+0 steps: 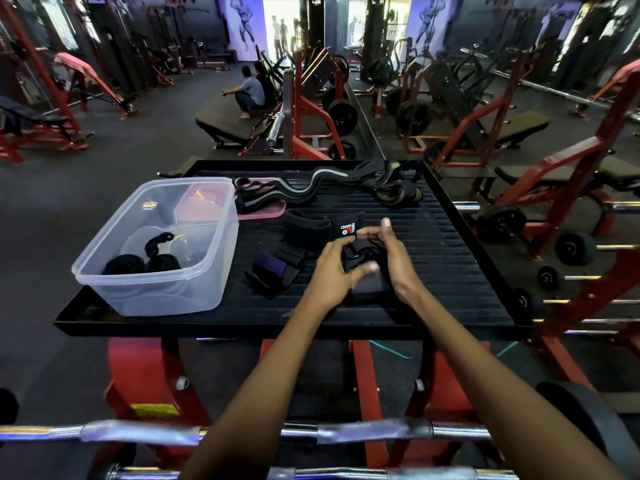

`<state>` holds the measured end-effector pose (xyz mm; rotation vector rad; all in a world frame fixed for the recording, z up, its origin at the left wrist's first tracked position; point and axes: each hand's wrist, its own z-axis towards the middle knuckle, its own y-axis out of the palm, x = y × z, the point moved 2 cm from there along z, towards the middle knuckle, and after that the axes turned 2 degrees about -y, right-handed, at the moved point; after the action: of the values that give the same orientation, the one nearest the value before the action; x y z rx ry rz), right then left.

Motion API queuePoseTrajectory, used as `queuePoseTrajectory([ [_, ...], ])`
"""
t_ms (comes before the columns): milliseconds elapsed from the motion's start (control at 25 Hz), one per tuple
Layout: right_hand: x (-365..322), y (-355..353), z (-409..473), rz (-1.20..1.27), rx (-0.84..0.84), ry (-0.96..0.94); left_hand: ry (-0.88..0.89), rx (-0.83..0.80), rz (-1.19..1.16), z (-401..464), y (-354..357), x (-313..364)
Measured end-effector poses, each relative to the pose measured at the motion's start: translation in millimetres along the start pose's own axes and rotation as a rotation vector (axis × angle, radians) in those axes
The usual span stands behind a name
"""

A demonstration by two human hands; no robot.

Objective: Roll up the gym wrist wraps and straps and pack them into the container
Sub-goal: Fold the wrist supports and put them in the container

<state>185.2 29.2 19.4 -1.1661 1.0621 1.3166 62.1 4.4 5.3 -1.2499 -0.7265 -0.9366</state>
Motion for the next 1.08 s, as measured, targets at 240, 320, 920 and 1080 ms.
queuePoseTrajectory([
  [240, -5, 4, -3, -0.183, 0.277, -0.06, -0.008, -0.138, -0.018, 1, 3, -5],
  [320, -6, 3, -1, -0.231, 0.319, -0.021, 0.066, -0.285, 0.077, 1, -2, -12],
  [920, 6, 11, -1, -0.001, 0.41, 0.112, 0.034, -0.083, 0.062, -8, -12, -6],
  [1080, 4, 8, -1, 0.062, 0.263, 0.152, 0.042, -0.1, 0.048, -9, -13, -5],
])
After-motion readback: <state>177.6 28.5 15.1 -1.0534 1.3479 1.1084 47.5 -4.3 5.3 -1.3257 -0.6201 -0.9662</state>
